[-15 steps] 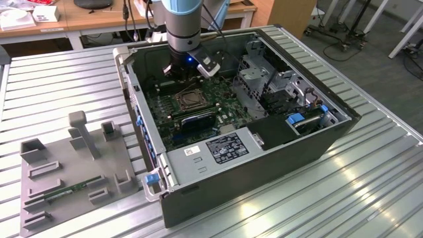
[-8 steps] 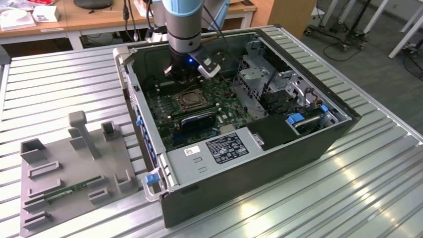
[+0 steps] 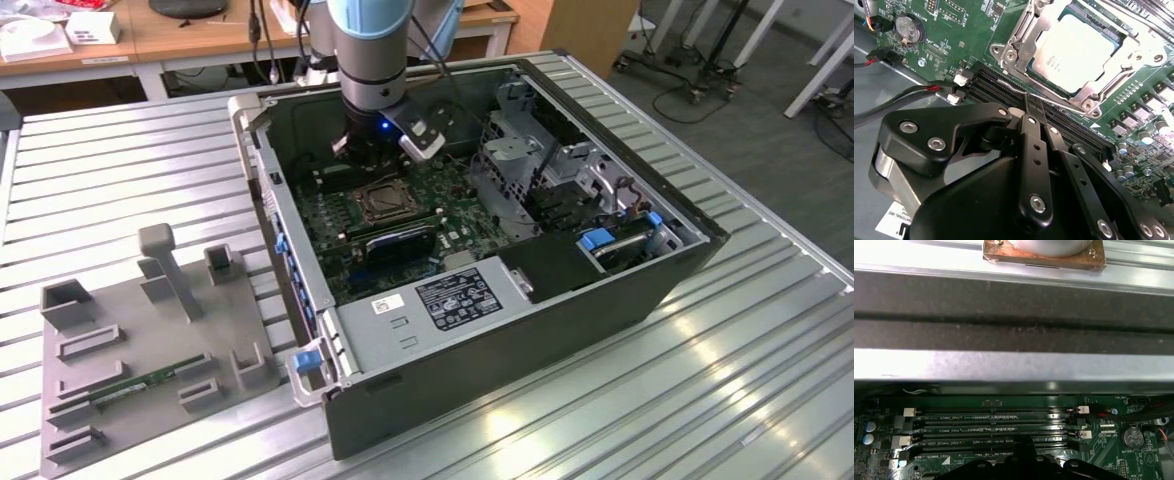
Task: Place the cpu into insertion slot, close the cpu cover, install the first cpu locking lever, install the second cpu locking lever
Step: 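Install the first cpu locking lever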
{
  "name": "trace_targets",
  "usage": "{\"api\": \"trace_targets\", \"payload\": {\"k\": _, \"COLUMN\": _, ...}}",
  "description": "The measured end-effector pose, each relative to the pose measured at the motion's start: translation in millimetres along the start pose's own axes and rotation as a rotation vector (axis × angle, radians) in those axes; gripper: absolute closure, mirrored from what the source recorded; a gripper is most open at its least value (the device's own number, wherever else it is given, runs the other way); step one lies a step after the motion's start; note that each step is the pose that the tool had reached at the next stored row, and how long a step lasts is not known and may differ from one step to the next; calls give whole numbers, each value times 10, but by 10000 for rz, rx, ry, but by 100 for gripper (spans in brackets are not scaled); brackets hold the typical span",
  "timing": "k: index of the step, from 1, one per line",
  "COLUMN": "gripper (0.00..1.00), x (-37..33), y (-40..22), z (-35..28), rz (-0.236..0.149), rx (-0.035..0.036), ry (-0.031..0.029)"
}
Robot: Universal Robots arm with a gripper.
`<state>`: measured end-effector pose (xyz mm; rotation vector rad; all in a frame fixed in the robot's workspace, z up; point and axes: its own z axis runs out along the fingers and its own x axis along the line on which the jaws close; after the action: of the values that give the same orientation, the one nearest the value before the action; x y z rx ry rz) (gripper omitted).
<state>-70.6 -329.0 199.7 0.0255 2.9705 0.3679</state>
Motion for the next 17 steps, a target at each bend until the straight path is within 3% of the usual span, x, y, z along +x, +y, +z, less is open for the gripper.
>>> {"api": "trace_targets", "payload": {"k": 17, "gripper": 89, "x": 8, "y": -26, "z": 99, "rz": 1, "rx": 5, "ry": 2}}
